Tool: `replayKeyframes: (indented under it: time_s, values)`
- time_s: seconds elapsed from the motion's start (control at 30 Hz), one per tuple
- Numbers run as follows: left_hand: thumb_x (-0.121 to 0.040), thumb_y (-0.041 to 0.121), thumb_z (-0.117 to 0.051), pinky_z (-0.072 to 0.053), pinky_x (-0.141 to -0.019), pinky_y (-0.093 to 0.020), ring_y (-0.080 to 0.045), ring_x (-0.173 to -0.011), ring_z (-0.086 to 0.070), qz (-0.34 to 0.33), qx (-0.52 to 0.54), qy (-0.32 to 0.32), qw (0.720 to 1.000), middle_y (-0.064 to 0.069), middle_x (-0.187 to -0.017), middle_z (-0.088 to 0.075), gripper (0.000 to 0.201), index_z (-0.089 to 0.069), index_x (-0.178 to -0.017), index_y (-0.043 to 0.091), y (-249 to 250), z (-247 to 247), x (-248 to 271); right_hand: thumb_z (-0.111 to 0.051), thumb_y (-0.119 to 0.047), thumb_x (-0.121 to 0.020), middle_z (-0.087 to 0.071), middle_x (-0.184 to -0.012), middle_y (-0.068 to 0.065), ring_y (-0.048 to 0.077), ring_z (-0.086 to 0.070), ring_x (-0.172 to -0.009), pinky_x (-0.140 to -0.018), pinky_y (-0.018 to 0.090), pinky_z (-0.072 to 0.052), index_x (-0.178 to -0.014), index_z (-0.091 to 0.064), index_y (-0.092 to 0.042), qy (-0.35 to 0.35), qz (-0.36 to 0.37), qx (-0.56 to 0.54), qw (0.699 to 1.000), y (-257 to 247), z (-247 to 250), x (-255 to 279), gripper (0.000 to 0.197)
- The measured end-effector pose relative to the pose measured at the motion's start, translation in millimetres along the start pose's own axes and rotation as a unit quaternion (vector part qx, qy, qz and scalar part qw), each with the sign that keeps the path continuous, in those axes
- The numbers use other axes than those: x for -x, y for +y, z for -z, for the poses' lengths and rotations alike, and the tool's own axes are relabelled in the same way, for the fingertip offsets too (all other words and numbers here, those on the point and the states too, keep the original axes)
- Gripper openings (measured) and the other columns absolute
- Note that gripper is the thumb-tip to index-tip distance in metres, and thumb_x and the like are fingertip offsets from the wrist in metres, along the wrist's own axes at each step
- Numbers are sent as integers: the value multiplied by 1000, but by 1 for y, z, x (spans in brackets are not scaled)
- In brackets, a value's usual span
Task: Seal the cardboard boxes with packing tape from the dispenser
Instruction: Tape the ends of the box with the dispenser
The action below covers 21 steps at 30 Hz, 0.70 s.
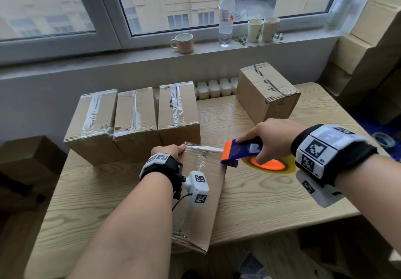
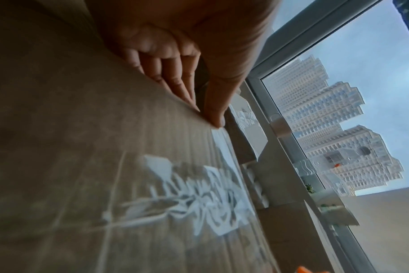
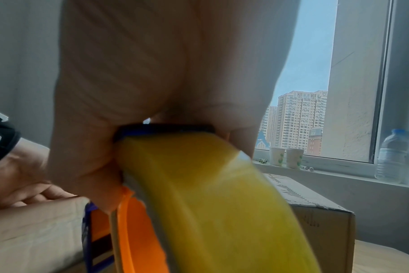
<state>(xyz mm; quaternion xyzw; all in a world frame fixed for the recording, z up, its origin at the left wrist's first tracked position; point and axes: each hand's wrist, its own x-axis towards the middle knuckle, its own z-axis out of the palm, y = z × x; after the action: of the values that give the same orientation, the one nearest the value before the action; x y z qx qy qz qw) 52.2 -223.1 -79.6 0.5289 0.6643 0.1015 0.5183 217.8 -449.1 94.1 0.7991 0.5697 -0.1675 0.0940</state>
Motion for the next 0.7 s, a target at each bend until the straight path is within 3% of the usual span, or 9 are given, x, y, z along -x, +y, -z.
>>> replayKeyframes:
  time_s: [0.03, 0.1, 0.17, 0.23, 0.3, 0.43, 0.6, 0.7]
  values:
    - [-37, 36, -91, -53, -85, -30, -17, -79, -69, -25, -5, 4, 1000, -3, -83, -74, 56, -71, -83, 12, 9, 3, 18, -68, -47, -73, -52, -88, -22, 9, -51, -84, -67, 27, -45, -131, -46, -55, -1, 3, 0, 1000, 0, 1, 0, 63]
    - [-65, 26, -85, -50, -80, -24, -14, -78, -64, -143, -70, 36, 987, 4, -79, -71, 16, -70, -69, 20, 21, 3, 45, -68, -45, -73, -51, -84, -22, 9, -50, -83, -67, 27, -46, -131, -47, -54, -2, 9, 1, 1000, 0, 2, 0, 62]
    - [-70, 25, -82, -47, -73, -21, -8, -76, -62, -276, -161, 10, 947, 10, -77, -68, 10, -71, -70, 24, 30, -4, 65, -68, -44, -73, -48, -77, -23, 9, -50, -81, -66, 26, -44, -131, -48, -54, -1, 10, -2, 1000, 0, 2, -1, 61]
    - [-68, 29, -83, -45, -67, -20, -6, -73, -60, -339, -240, -61, 908, 11, -75, -65, 12, -72, -69, 25, 33, -15, 75, -68, -44, -74, -47, -74, -24, 9, -50, -81, -65, 26, -44, -130, -49, -54, 2, 14, -2, 1000, 1, 2, -1, 60]
    - [-68, 31, -83, -48, -65, -21, -9, -72, -62, -333, -262, -98, 901, 8, -72, -66, 14, -71, -67, 25, 30, -29, 80, -68, -43, -73, -48, -75, -24, 9, -51, -81, -66, 26, -45, -129, -50, -53, 5, 21, -4, 1000, 1, 1, -1, 59]
    - [-65, 41, -83, -48, -65, -22, -10, -72, -63, -312, -262, -63, 911, 9, -68, -67, 25, -65, -60, 24, 25, -43, 81, -68, -42, -73, -52, -86, -21, 10, -51, -82, -65, 26, -43, -131, -49, -53, 11, 29, -14, 999, 6, -2, -2, 62]
    - [-57, 50, -85, -43, -63, -22, -12, -70, -62, -263, -273, -50, 924, 6, -68, -67, 33, -67, -61, 22, 34, -48, 82, -70, -38, -72, -47, -72, -25, 7, -50, -76, -55, 21, -38, -132, -47, -55, 9, 27, -33, 999, 15, -8, -5, 66]
    - [-57, 48, -87, -43, -63, -23, -10, -67, -60, -245, -279, -54, 927, 8, -65, -65, 34, -66, -61, 21, 38, -50, 82, -71, -37, -73, -46, -73, -26, 7, -49, -75, -55, 20, -37, -133, -46, -54, 9, 32, -48, 998, 23, -11, -4, 68]
